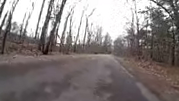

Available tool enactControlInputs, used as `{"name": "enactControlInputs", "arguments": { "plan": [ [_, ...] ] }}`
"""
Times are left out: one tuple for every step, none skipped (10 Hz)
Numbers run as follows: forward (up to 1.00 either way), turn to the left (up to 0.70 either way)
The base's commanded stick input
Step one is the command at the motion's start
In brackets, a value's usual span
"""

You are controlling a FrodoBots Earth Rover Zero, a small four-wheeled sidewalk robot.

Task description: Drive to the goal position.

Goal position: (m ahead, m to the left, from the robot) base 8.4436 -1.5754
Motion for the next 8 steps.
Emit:
{"name": "enactControlInputs", "arguments": {
  "plan": [
    [1.00, 0.00],
    [1.00, 0.00],
    [1.00, 0.00],
    [1.00, -0.02],
    [1.00, -0.08],
    [1.00, -0.14],
    [1.00, -0.20],
    [1.00, -0.26]
  ]
}}
